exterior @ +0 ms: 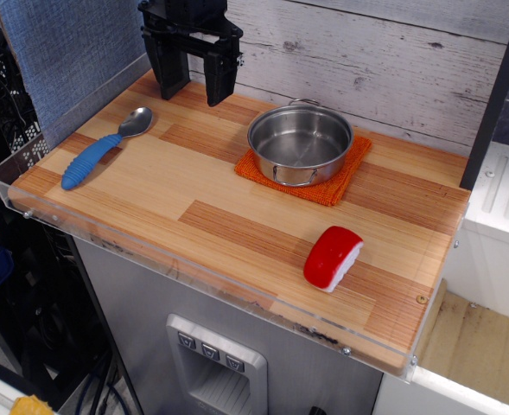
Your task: Remove pan from cloth and keep it next to blue spoon handle
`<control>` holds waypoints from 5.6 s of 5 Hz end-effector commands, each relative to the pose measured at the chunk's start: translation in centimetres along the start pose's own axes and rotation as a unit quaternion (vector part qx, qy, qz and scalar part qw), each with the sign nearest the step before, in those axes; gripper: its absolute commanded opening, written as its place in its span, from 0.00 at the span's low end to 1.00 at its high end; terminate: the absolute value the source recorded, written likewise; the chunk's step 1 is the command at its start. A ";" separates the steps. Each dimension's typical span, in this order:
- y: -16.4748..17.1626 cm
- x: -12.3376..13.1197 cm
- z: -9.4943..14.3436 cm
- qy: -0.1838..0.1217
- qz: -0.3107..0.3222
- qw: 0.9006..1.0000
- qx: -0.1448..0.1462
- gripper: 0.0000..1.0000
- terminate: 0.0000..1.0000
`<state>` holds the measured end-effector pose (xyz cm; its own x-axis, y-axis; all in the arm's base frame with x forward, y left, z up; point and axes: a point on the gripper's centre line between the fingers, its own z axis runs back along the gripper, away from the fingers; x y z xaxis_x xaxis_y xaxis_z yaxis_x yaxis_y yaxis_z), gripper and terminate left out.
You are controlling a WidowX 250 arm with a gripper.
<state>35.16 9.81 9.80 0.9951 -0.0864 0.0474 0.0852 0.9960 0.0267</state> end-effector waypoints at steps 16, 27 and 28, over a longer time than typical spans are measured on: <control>-10.8 4.1 5.5 -0.126 -0.112 0.985 -0.043 0.00 0.00; -2.8 -4.8 -4.2 0.049 -0.066 0.997 0.006 1.00 0.00; -2.5 -4.7 -2.2 0.021 -0.068 0.997 0.000 1.00 0.00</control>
<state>30.17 7.18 5.23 0.9734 -0.2220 -0.0564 0.2220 0.9750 -0.0062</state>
